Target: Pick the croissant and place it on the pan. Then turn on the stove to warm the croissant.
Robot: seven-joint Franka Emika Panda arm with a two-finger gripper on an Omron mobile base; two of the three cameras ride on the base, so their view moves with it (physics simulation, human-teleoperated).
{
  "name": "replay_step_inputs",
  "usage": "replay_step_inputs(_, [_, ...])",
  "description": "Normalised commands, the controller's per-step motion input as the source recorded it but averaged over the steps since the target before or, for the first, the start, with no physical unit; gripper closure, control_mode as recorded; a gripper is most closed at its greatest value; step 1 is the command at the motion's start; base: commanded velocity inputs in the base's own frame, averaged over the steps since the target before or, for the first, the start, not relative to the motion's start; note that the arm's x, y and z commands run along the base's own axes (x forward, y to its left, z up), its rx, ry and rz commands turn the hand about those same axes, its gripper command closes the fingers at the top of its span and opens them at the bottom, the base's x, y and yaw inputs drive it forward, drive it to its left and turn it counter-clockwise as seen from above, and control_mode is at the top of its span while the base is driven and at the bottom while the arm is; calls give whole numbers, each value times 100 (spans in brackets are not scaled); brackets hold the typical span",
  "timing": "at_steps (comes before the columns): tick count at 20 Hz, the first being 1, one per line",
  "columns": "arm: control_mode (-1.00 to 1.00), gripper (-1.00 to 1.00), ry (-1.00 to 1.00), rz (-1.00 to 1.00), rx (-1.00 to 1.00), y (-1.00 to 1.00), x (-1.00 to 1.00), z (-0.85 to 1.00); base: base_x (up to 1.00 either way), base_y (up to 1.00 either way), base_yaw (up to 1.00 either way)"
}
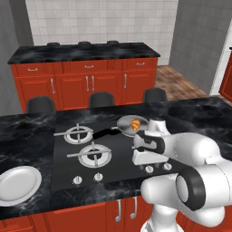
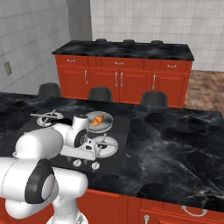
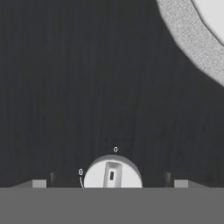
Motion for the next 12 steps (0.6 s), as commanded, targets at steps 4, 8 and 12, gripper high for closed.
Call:
replay_step_inputs(4, [-100,100,0,0,0,0,-47,-36,0,0,0])
replay_step_inputs(8, [-100,100,0,0,1,0,-38,-30,0,0,0])
replay_step_inputs(12, [-100,100,0,0,1,0,-23,-16,0,0,0])
